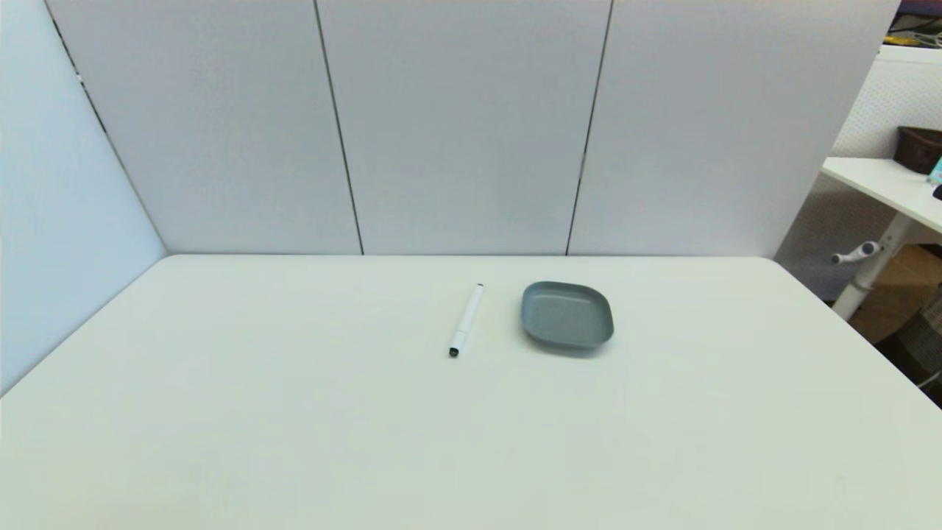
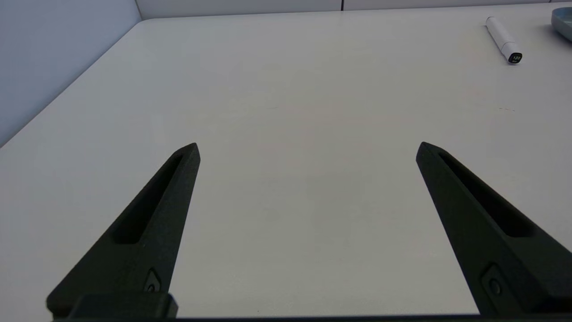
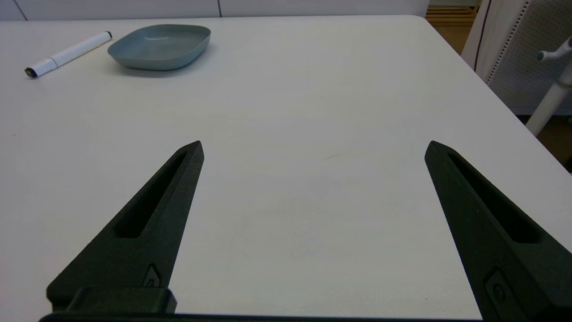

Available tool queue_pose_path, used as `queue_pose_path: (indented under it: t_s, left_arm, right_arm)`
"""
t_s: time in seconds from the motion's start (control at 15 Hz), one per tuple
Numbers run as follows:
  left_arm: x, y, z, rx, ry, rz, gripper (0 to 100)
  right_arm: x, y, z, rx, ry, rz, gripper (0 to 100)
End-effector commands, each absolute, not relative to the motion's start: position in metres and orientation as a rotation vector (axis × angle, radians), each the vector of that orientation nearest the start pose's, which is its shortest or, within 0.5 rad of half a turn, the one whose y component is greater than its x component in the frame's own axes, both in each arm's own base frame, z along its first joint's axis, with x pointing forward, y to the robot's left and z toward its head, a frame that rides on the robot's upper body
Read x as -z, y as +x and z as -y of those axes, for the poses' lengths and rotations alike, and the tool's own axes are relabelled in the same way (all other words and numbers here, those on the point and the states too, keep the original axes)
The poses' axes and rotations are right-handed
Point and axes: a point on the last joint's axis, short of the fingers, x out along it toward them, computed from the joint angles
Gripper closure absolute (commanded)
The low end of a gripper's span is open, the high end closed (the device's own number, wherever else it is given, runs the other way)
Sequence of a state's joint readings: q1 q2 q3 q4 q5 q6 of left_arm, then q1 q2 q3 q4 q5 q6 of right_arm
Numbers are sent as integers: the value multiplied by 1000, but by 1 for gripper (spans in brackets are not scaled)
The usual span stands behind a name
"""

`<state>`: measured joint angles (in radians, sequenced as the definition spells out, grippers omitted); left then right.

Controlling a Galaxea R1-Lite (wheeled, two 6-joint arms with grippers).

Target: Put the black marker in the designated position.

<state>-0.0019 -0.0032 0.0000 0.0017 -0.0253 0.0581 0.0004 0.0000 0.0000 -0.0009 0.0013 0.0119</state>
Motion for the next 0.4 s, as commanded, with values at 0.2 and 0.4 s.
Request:
queue_pose_path:
  t_s: [0.2,0.4]
  left_arm:
    - [-75,-23,1,26,58,1,0]
    - [-75,-23,0,28,58,1,0]
  right_arm:
    - [-75,-23,0,-2,11,0,0]
    - [-76,-23,0,-3,11,2,0]
